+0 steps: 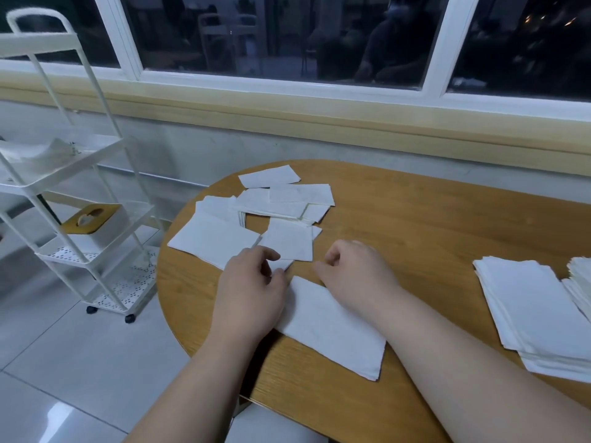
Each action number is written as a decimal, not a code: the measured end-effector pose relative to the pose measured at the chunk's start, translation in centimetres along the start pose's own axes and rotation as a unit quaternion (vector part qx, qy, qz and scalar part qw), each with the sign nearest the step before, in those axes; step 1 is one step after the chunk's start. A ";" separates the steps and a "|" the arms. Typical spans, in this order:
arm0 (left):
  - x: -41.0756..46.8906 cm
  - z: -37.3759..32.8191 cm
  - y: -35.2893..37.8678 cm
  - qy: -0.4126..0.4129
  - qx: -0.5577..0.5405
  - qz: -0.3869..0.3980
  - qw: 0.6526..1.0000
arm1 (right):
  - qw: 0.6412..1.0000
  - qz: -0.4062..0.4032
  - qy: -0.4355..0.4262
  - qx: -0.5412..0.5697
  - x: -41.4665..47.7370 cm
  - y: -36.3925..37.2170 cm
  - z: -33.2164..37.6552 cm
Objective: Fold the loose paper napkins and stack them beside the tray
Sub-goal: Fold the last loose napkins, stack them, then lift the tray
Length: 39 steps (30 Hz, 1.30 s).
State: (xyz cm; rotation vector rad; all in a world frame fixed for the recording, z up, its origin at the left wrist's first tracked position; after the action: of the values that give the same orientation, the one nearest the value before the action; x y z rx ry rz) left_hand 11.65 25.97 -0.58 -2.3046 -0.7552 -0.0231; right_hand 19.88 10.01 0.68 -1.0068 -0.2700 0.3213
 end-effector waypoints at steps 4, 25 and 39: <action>0.3 0.4 0.1 -0.005 -0.003 -0.011 1.000 | 0.996 0.013 0.029 -0.079 4.1 1.9 1.3; -0.1 0.0 -0.2 0.026 -0.012 0.012 1.000 | 0.903 -0.124 0.115 0.396 -4.3 -4.3 -2.7; -1.6 -1.1 -0.4 0.088 -0.151 0.162 0.971 | 0.846 0.031 -0.026 0.532 -8.8 -5.2 0.1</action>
State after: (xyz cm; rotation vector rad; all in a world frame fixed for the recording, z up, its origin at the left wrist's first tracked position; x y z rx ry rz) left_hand 10.30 24.72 0.14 -2.6464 -0.2925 -0.2032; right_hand 12.45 4.14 4.51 0.0995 -0.0698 0.4771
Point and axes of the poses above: each hand's wrist, its own x-axis towards the middle knuckle, its own y-axis out of the palm, z = x × y, the point moved 4 cm from there along x, towards the middle knuckle, and after that the axes turned 5 degrees about -y, right-handed, at the moved point
